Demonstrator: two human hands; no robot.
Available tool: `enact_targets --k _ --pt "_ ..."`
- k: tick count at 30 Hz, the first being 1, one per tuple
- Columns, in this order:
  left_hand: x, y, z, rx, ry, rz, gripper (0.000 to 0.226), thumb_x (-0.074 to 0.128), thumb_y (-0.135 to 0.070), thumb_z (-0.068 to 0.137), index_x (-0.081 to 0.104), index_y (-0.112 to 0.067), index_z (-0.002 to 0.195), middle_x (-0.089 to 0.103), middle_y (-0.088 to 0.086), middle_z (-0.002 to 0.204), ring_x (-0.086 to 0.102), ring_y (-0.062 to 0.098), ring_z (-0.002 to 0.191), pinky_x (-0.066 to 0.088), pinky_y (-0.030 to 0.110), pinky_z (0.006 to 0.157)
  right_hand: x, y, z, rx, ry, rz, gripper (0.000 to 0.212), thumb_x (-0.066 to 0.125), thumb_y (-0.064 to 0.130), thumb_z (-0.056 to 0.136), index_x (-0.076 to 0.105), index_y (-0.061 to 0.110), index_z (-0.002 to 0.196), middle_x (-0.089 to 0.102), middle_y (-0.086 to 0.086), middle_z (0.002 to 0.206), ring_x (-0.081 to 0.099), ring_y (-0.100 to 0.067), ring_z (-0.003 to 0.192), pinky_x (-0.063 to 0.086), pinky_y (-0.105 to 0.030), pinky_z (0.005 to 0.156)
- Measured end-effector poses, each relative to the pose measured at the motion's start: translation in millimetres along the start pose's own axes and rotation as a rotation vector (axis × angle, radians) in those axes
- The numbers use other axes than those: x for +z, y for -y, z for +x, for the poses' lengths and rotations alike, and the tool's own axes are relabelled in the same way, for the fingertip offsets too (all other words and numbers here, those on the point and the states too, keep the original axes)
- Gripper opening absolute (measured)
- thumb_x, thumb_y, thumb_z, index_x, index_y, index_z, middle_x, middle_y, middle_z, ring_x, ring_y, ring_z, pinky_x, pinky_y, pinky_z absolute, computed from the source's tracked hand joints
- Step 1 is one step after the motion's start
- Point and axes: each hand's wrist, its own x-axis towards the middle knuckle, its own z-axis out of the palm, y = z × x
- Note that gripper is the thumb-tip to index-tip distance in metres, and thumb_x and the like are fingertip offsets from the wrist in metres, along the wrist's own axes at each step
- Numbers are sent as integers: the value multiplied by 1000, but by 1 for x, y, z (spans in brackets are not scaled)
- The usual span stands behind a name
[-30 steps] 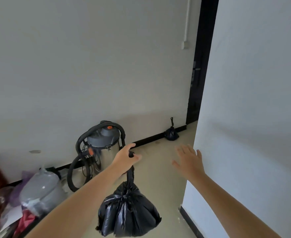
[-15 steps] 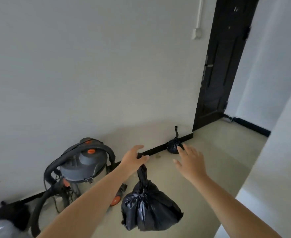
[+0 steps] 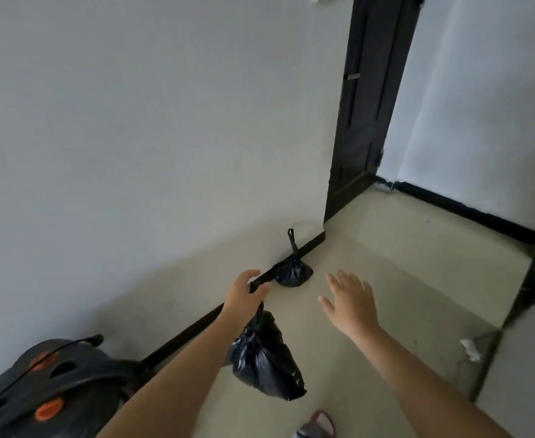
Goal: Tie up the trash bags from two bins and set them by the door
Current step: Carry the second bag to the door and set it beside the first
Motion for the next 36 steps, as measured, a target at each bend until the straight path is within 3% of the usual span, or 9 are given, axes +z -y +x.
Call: enact_targets --k 3,7,10,14,17,20,30,34,36 --pt "14 -12 78 -32 -1 16 41 53 -19 89 43 -11 127 59 12 95 57 18 74 45 23 64 10 -30 74 -31 -48 29 47 54 36 86 53 9 124 55 -18 131 50 -35 122 40 -54 97" --pt "43 -35 171 -87 -6 14 40 53 -19 89 44 -8 126 59 12 93 56 18 74 43 22 67 11 -83 168 44 59 -22 46 42 46 79 72 12 89 75 -11 90 71 -30 80 57 -47 59" --pt "66 -55 232 -105 1 15 38 53 -20 89 46 -9 124 59 11 88 52 11 65 39 15 56 15 -113 230 18 24 -37 42 77 38 60 72 10 90 74 -15 91 71 -33 80 56 -51 59" --pt "100 -76 317 -123 -6 -35 39 53 -20 89 46 -9 125 62 14 95 57 21 83 45 23 73 13 -146 307 -22 122 -82 52 36 45 70 73 14 90 75 -10 90 72 -27 80 57 -45 60" --pt "125 -82 378 -162 -18 -91 36 53 -19 89 47 -9 123 64 19 104 56 19 80 45 28 76 19 -171 373 -28 146 -70 51 39 43 69 72 11 90 75 -13 90 72 -30 79 56 -48 59" --pt "154 -85 436 -211 2 -140 30 52 -17 89 49 -9 118 62 8 88 55 14 70 45 23 66 27 -196 439 -27 171 -74 46 48 42 66 72 10 90 74 -14 90 71 -30 80 56 -49 59" --pt "229 -97 573 -459 -84 -260 29 53 -19 88 53 -11 116 62 14 99 59 29 96 48 39 90 74 -261 586 -190 217 -164 86 -5 49 91 72 11 91 75 -11 90 72 -28 79 57 -43 58" --pt "243 -87 588 -495 -150 -289 18 53 -13 88 56 -11 106 57 3 84 55 21 86 49 43 90 108 -263 626 -276 254 -175 75 6 49 93 71 12 92 75 -10 90 72 -27 80 58 -42 59" --pt "247 -83 584 -505 -214 -317 10 52 -11 88 56 -20 89 56 -1 78 54 20 83 50 40 85 118 -257 640 -300 318 -184 44 47 45 85 70 9 94 74 -14 93 71 -31 82 58 -46 61"
